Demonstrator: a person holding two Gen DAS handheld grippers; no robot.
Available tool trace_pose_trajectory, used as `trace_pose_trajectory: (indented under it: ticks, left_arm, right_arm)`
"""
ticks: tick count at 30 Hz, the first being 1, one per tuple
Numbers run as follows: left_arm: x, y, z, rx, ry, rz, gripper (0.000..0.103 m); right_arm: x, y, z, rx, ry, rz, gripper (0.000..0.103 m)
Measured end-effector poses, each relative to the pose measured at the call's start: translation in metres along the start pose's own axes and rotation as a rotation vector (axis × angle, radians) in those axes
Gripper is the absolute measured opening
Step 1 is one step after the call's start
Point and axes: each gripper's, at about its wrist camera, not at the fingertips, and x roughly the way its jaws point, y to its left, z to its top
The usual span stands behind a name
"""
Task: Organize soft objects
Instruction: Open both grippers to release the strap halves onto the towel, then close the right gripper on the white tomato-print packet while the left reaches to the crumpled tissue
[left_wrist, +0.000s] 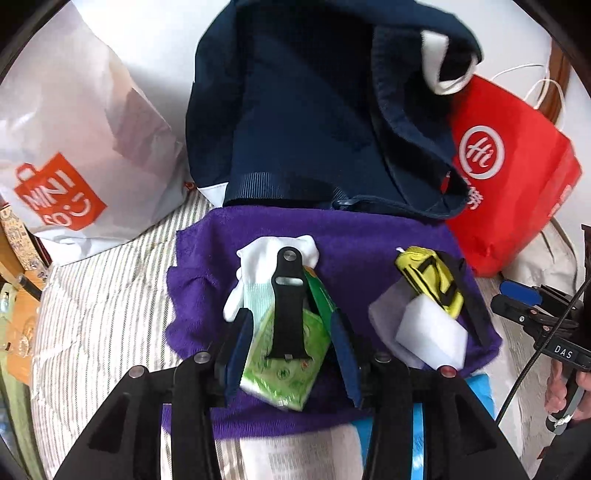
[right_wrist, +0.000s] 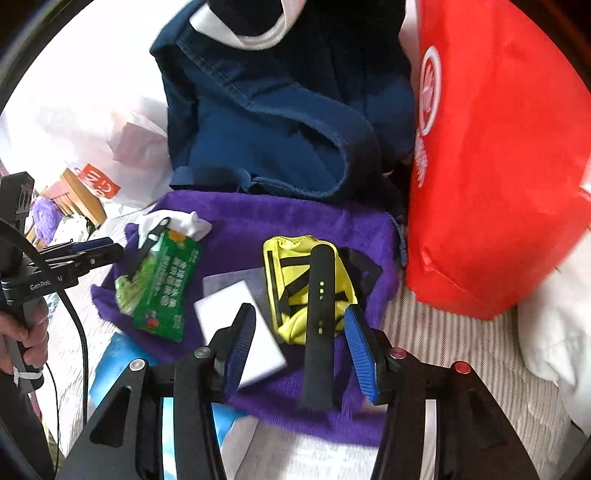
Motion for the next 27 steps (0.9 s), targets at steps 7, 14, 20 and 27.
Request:
trace_pose_trajectory:
  ticks: [7,14,20,27]
  left_arm:
    - [-0.036,-0.009,-0.024,-0.001,-0.038,-0.020,0.049]
    - [-0.063,-0.025,-0.063,0.021,-0.040,-0.032,0.049]
    - [-0.079,-0.031,-0.100,0.015,-0.038,-0.032,0.049]
    - [-0.085,-0.034,-0.133,-0.004,-0.020,-0.045,0.049]
  right_arm:
    - [-0.052,0.004,-0.036,0.017,-0.031,0.007,0.050]
    - [-0.083,0.007,-0.087,0.040,-0.032,-0.016,0.051]
    - [-0.088,0.017,-0.144,0.050,-0.007,0.022,0.067]
    - [-0.070,0.037,-0.195,0.063,0.058,0.024,0.071]
